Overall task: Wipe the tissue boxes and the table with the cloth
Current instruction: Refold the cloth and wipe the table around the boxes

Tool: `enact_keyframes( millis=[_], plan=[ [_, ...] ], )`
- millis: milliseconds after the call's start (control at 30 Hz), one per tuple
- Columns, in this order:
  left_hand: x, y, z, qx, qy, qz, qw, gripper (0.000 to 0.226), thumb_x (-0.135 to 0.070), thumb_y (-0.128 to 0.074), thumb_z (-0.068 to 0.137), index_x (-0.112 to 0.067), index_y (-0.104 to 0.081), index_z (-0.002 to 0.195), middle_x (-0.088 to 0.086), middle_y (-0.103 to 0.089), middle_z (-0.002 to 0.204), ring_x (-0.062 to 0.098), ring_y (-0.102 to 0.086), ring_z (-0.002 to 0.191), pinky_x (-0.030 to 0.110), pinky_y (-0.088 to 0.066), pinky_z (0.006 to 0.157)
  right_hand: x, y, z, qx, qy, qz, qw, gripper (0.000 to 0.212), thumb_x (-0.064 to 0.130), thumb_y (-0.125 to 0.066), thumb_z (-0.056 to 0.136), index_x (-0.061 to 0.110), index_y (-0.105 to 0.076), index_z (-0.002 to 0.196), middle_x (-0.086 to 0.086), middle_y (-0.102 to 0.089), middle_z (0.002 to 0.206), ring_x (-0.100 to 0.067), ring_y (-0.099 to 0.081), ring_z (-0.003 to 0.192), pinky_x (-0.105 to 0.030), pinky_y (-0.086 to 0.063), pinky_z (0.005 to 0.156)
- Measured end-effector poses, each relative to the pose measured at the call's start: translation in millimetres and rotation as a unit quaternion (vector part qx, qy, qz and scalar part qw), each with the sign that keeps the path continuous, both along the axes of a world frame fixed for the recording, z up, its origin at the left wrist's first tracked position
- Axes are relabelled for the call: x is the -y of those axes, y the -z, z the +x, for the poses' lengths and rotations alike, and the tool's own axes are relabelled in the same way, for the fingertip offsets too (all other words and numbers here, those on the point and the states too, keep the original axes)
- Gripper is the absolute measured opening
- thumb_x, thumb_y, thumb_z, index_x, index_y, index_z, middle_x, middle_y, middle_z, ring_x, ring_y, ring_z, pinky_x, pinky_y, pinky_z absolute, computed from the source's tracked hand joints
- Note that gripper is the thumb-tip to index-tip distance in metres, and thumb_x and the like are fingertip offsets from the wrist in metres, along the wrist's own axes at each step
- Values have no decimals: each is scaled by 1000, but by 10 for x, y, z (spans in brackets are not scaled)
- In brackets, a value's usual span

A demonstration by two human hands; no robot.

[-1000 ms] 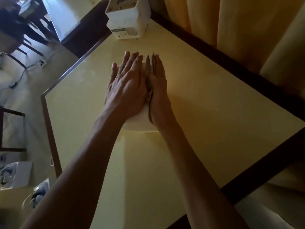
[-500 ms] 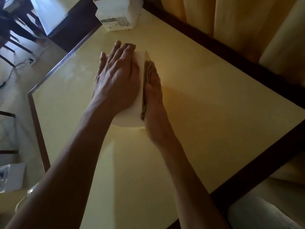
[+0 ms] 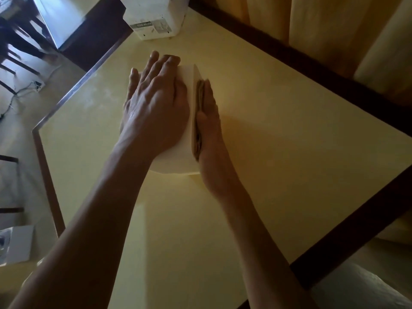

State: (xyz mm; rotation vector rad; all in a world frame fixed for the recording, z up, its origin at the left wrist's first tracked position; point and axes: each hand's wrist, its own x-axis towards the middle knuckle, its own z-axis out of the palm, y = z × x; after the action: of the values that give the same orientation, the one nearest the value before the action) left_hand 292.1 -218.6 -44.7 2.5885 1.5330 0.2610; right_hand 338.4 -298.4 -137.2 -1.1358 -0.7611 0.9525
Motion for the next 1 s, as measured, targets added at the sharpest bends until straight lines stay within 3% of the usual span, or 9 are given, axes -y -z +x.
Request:
enact_keyframes(
  millis=[67, 200, 333, 467, 533, 667, 767, 1000],
  plan=[
    [0, 3, 3, 1, 1, 3, 1000, 65, -41, -20, 95, -23, -36, 156, -7, -29, 165, 6, -10, 154, 36, -1, 127, 228, 51, -142, -12, -9, -2, 1000, 48, 46, -18, 107, 67, -6, 149, 14, -12, 170, -13, -11, 158, -59, -13, 125],
    [1, 3, 24, -3, 0, 7, 1000, 65, -42, -19, 95, -24, -36, 155, -7, -29, 165, 6, -11, 154, 35, -1, 126, 331, 142, -157, -16, -2, -1, 1000, 52, 38, -19, 109, 57, -4, 155, 18, -8, 170, -4, -3, 157, -52, -5, 128],
    [13, 9, 37, -1, 0, 10, 1000, 65, -42, -19, 95, -24, -37, 155, -8, -30, 164, 5, -12, 154, 33, -1, 125, -53, 202, 67, -27, -6, 0, 1000, 52, 52, -19, 104, 59, -5, 154, 18, -8, 170, -7, -6, 158, -52, -6, 128],
    [0, 12, 49, 7, 1, 12, 1000, 65, -41, -21, 94, -25, -38, 154, -9, -31, 164, 4, -13, 153, 32, -1, 126, -470, 169, 368, -8, -20, -25, 999, 58, 44, -19, 106, 33, -11, 162, 9, -9, 172, -9, -2, 158, -50, -1, 128],
    [3, 14, 50, 11, 1, 10, 1000, 65, -40, -21, 94, -25, -38, 154, -9, -31, 164, 4, -13, 153, 32, -1, 126, -561, 178, 458, -6, -33, -29, 999, 58, 44, -18, 107, 29, -16, 163, 9, -12, 171, -10, -2, 158, -50, 0, 129],
    [7, 12, 44, 18, 10, 12, 1000, 63, -40, -22, 95, -23, -41, 153, -8, -34, 162, 7, -17, 153, 38, -6, 127, -463, 185, 375, -21, -28, -23, 999, 61, 54, -16, 105, 33, -14, 162, 11, -12, 171, -6, -4, 158, -50, -1, 128],
    [8, 1, 57, 22, 7, 16, 1000, 64, -40, -21, 94, -22, -43, 152, -8, -37, 161, 8, -20, 152, 41, -8, 127, -136, 219, 148, -57, -27, -25, 998, 60, 68, -17, 101, 50, -16, 158, 14, -16, 170, -8, -7, 158, -54, -5, 128],
    [9, 6, 75, 28, -1, 10, 1000, 61, -40, -23, 96, -23, -43, 151, -7, -37, 160, 10, -24, 151, 45, -14, 125, 595, 43, -196, -35, 32, -7, 999, 47, 35, -22, 110, 43, -17, 156, 7, -22, 169, -10, -14, 157, -52, -11, 128]
  ],
)
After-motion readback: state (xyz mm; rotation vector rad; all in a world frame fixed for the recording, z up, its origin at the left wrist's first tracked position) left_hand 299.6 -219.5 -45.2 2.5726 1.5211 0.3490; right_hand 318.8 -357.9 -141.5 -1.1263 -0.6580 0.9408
